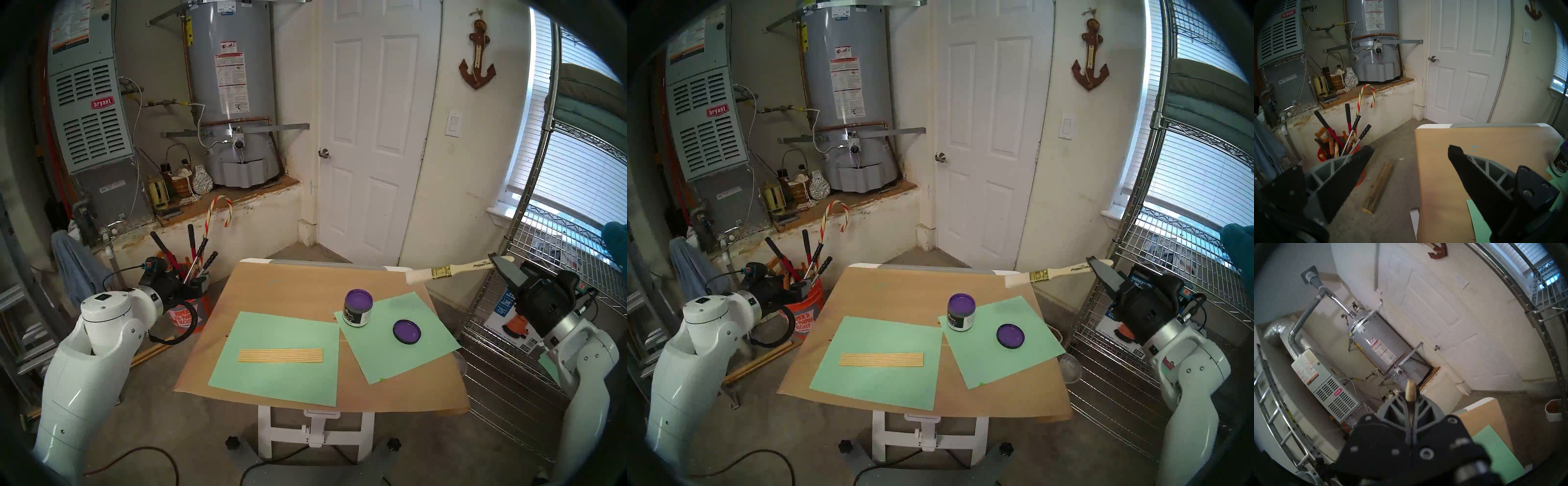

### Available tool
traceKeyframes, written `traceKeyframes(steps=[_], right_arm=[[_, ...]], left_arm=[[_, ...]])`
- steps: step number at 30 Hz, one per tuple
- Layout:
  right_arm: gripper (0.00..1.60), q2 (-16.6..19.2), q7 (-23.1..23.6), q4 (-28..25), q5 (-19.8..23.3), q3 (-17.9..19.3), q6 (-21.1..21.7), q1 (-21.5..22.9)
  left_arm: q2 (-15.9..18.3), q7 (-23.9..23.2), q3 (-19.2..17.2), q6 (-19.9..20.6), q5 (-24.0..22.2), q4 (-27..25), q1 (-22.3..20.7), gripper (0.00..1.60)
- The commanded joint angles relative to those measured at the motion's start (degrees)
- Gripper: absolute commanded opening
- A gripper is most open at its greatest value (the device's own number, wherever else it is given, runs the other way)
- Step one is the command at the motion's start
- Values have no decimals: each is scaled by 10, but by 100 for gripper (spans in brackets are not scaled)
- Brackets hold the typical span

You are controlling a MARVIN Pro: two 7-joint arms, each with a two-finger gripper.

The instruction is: Pick up brush, dip the brush into paint, and paint the wood

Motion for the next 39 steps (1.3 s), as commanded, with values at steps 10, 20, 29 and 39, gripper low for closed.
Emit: traceKeyframes(steps=[10, 20, 29, 39], right_arm=[[0, 57, -70, -76, -87, -85, 4, 44], [0, 62, -105, -91, -146, -154, -15, 62], [0, 79, -133, -85, -211, -210, -27, 80], [0, 83, -166, -74, -265, -252, -38, 102]], left_arm=[[1, 1, -6, -2, -1, -9, -3, 160], [1, 1, -7, -2, -1, -10, -3, 160], [1, 1, -7, -2, -1, -10, -3, 160], [1, 1, -7, -2, -1, -10, -3, 160]])
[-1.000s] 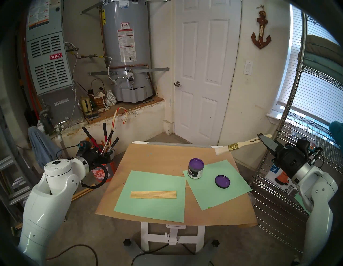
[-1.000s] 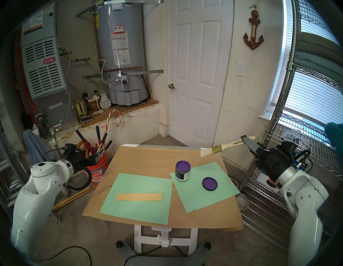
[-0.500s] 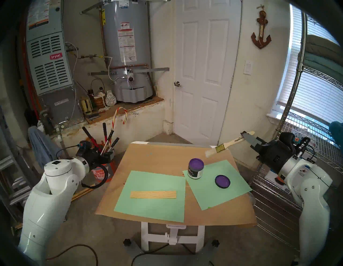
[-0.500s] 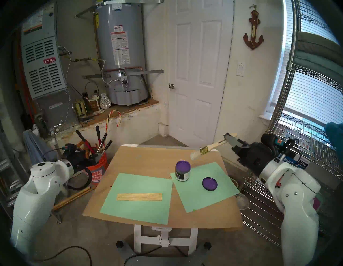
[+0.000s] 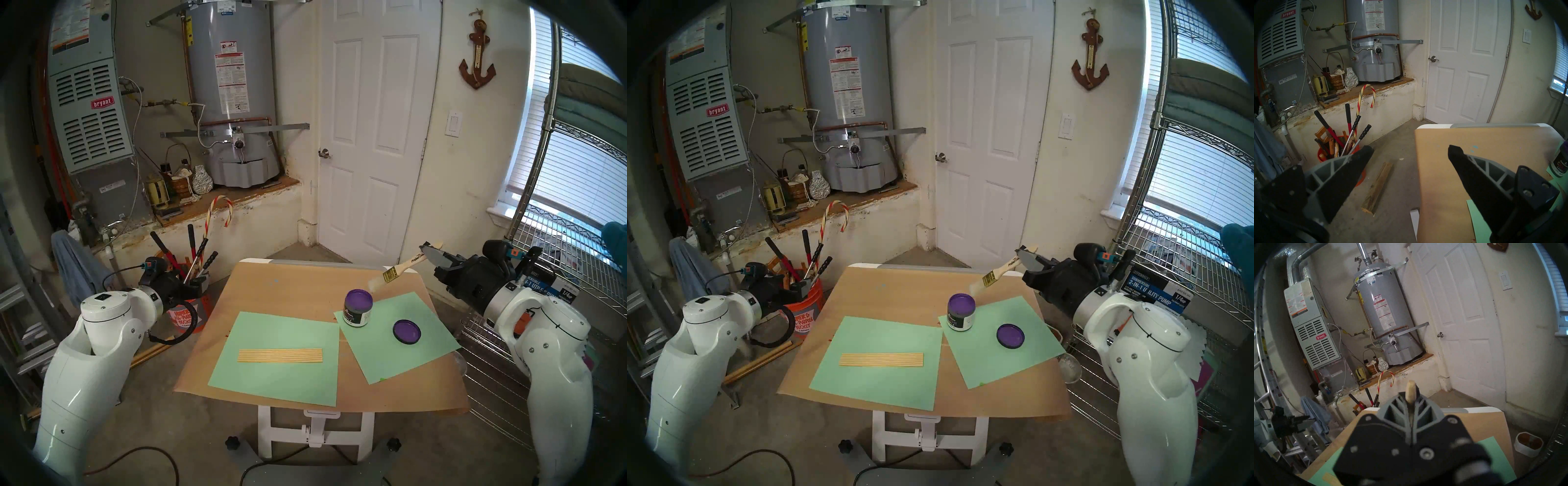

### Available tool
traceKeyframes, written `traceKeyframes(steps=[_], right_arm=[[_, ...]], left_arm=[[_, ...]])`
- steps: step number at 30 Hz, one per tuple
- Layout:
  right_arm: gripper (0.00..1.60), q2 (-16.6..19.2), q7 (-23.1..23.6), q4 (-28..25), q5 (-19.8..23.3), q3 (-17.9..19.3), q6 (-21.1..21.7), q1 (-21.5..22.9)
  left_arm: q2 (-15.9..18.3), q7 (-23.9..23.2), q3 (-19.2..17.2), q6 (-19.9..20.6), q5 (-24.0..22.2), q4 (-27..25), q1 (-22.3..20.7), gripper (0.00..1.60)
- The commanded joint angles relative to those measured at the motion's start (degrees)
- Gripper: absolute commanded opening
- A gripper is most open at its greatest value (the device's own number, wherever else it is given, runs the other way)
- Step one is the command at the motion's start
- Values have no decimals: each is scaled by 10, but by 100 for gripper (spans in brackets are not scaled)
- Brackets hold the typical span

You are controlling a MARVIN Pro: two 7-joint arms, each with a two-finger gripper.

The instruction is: Pick up brush, dip the brush into paint, and paint the wood

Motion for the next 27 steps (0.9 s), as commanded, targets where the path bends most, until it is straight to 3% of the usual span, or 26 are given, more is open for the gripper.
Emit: traceKeyframes(steps=[1, 5, 15, 19, 27], right_arm=[[0, 3, -17, -2, -30, -25, -17, 29], [0, 0, -35, 11, -51, -48, -25, 43], [0, -31, -45, -6, -17, -53, -16, 53], [0, -27, -49, -12, -13, -49, -11, 47], [0, -23, -60, -9, -32, -79, -15, 38]], left_arm=[[1, 1, -6, -2, -1, -10, -3, 160], [1, 1, -6, -2, -1, -10, -3, 160], [1, 1, -6, -2, -1, -10, -3, 160], [1, 1, -6, -2, -1, -10, -3, 160], [1, 1, -7, -2, -1, -10, -3, 160]])
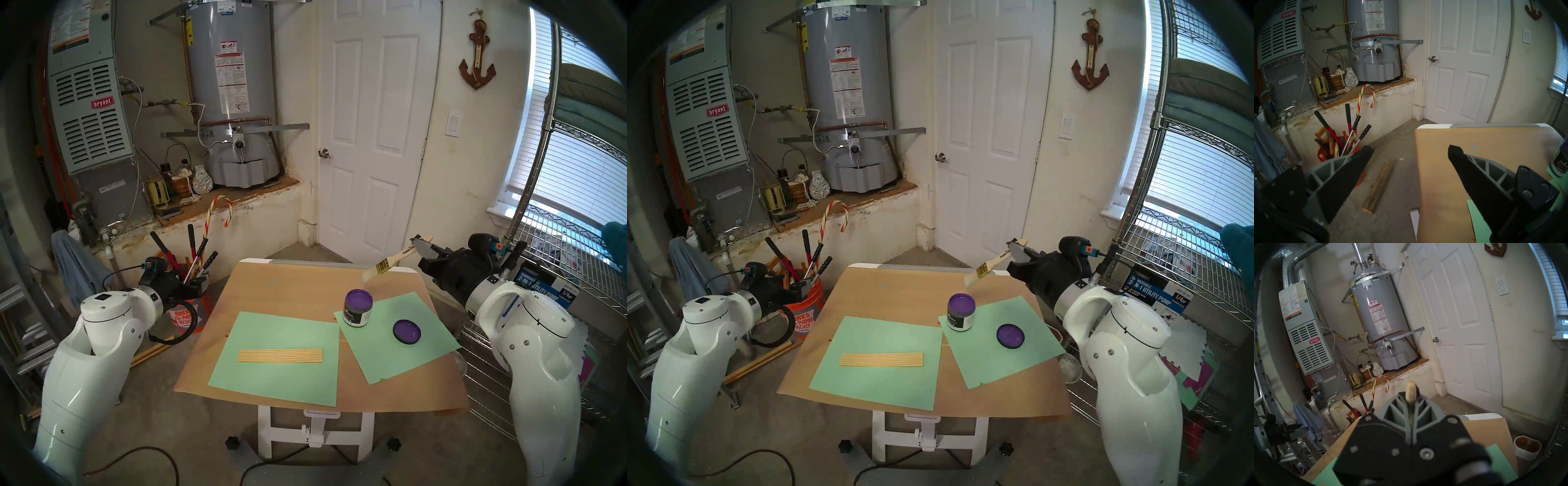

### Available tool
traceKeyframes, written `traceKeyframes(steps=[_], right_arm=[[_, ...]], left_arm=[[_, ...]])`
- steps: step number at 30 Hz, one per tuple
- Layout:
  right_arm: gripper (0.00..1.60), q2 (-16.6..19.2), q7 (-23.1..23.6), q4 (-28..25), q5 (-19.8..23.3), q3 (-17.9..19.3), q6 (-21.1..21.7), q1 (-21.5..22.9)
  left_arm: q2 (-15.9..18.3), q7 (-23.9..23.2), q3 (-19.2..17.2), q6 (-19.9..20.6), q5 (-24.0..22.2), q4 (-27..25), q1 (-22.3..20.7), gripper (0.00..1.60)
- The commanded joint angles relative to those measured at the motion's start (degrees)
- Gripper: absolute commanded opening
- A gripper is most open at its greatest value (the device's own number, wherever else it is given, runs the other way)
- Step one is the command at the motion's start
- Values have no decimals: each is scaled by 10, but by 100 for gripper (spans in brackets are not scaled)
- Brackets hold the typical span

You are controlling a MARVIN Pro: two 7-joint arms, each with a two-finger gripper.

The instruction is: Pick up brush, dip the brush into paint, and paint the wood

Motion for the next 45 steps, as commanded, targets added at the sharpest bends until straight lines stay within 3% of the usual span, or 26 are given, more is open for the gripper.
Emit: traceKeyframes(steps=[1, 7, 25, 45], right_arm=[[0, -1, -1, -12, -5, -19, 0, 2], [0, 7, -1, -20, -21, -33, 0, -8], [0, 12, 13, -4, -37, -30, -16, -28], [0, 22, 13, 15, -102, -78, -35, -11]], left_arm=[[1, 1, -7, -2, -1, -10, -3, 160], [1, 1, -7, -2, -1, -10, -3, 160], [1, 1, -7, -2, -1, -10, -3, 160], [1, 1, -7, -2, -1, -10, -3, 160]])
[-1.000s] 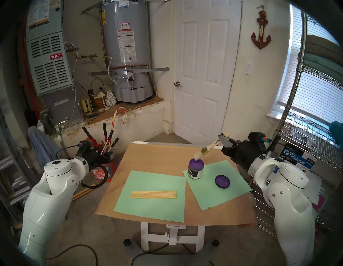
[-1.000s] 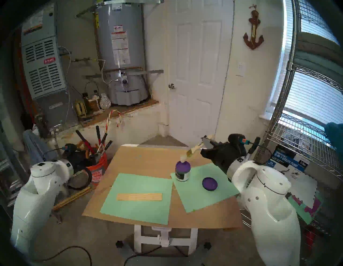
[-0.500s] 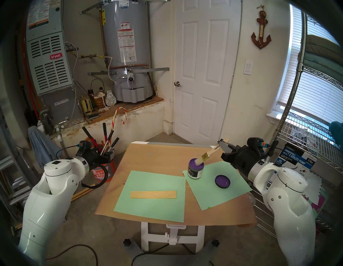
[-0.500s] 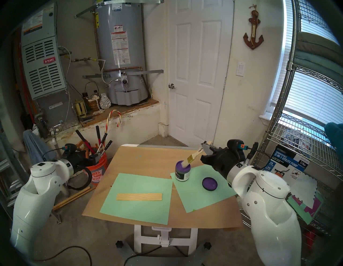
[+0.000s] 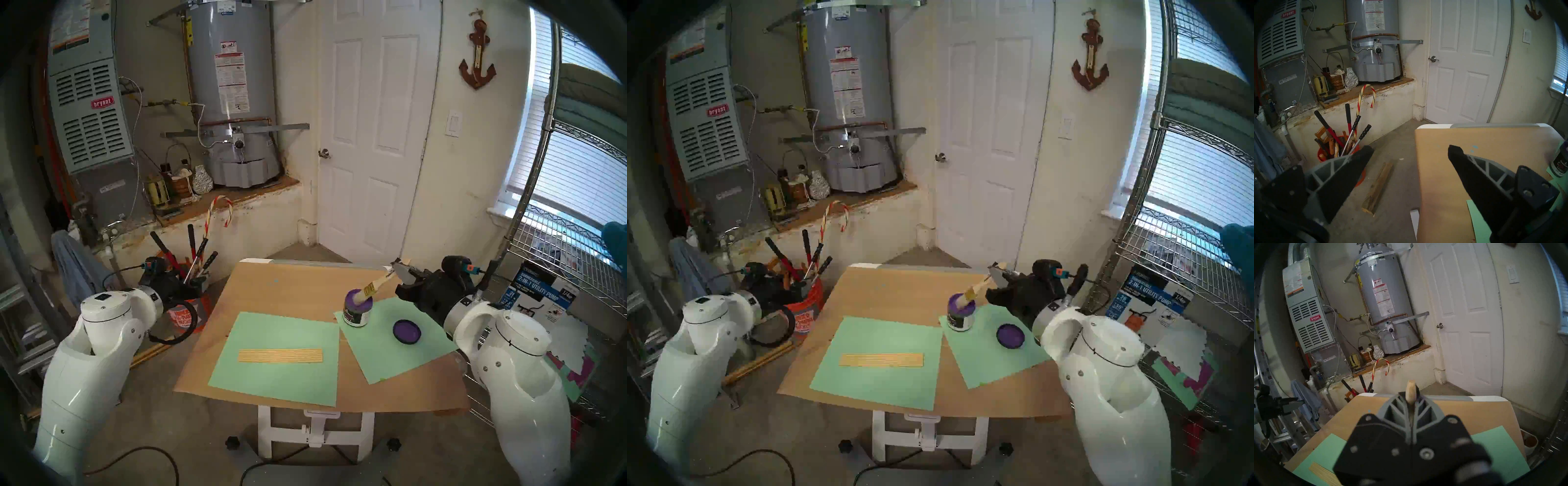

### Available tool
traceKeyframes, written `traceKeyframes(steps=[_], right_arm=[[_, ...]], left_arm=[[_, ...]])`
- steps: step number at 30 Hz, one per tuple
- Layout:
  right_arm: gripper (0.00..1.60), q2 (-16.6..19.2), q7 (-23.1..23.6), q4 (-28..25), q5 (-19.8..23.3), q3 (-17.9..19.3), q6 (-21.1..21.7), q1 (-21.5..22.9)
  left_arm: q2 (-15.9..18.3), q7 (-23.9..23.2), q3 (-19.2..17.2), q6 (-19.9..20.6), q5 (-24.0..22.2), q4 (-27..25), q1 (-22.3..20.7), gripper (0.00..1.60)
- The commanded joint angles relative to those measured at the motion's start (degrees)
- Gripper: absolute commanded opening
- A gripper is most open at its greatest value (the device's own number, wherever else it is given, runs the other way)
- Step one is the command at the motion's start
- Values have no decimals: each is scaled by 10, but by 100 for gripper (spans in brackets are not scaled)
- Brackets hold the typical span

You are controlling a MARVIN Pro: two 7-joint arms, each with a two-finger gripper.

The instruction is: Pick up brush, dip the brush into paint, and paint the wood

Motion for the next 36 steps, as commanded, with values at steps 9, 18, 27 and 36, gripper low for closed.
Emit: traceKeyframes(steps=[9, 18, 27, 36], right_arm=[[0, 17, 1, 2, -59, -41, -22, 20], [0, 20, -1, 5, -89, -63, -38, 8], [0, 21, -1, 13, -107, -73, -55, 0], [0, 15, -1, 5, -101, -56, -69, -12]], left_arm=[[1, 1, -7, -2, -1, -10, -3, 160], [1, 1, -7, -2, -1, -10, -3, 160], [1, 1, -7, -2, -1, -10, -3, 160], [1, 1, -6, -2, -1, -10, -3, 160]])
